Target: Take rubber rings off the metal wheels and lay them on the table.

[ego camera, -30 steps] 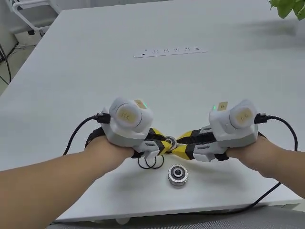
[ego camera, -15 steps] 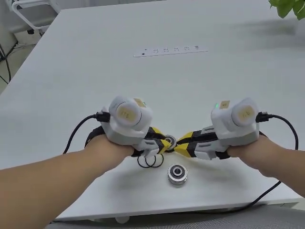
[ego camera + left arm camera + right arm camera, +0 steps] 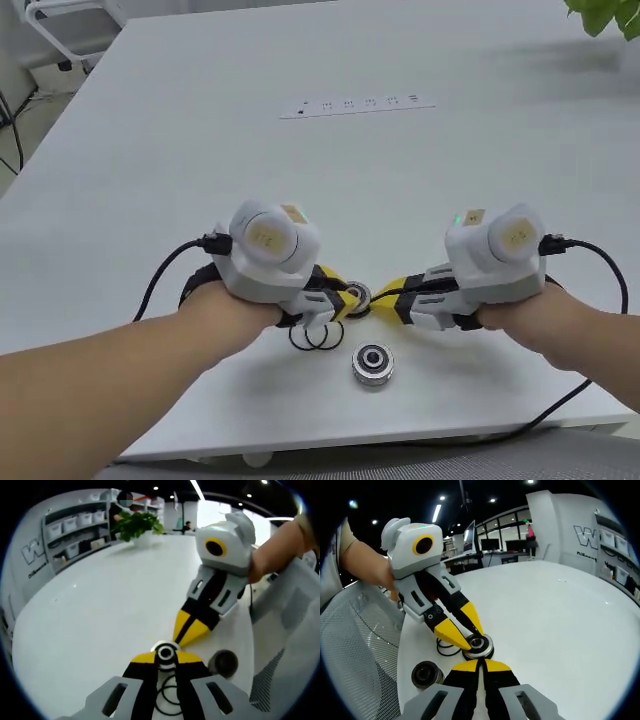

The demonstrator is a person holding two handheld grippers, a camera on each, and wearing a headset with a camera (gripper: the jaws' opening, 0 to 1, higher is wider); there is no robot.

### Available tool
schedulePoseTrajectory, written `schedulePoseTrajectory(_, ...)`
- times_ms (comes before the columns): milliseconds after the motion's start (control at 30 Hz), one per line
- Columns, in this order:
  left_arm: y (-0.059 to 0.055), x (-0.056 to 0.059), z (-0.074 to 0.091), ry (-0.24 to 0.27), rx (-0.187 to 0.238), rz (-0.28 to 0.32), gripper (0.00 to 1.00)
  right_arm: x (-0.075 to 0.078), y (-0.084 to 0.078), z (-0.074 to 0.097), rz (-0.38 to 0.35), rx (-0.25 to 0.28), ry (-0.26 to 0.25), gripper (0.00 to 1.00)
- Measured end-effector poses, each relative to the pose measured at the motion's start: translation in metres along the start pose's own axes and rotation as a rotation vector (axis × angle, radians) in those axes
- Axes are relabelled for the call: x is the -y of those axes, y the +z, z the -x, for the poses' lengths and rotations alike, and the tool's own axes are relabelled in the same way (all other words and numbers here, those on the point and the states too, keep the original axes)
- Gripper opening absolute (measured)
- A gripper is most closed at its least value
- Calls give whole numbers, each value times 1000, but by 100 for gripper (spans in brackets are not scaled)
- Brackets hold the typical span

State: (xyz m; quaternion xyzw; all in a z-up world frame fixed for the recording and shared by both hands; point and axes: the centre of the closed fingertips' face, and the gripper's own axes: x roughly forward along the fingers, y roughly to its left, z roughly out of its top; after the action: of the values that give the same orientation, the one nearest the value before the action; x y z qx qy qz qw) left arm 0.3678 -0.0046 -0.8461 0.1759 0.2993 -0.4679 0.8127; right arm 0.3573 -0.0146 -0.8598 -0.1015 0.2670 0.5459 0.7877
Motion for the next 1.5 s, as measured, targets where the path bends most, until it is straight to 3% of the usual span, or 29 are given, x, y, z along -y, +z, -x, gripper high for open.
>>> schedulePoseTrajectory(133,0,0,0,0,0,0,13,2,1,0,24,-6,-17,9)
schedulePoseTrajectory(333,0,0,0,-3,1,2,13,4,1,0,30,-8,-11,11)
schedulePoseTrajectory(567,0,0,0,-6,3,14,12,5,0,0,-26,3,21,12)
schedulePoseTrajectory(700,0,0,0,-5,4,24,12,2,-1,-1,-30,3,45,9)
schedulePoseTrajectory(967,0,0,0,-3,10,35,12,0,-1,-1,-77,3,40,7)
schedulePoseTrajectory(1300,0,0,1,0,7,37,12,4,0,-1,-36,-9,5,0)
schedulePoseTrajectory(1333,0,1,1,-2,8,37,12,4,-4,-2,-24,-38,2,0)
schedulePoseTrajectory(1500,0,2,1,5,7,32,12,3,-2,-1,-15,-27,-2,0)
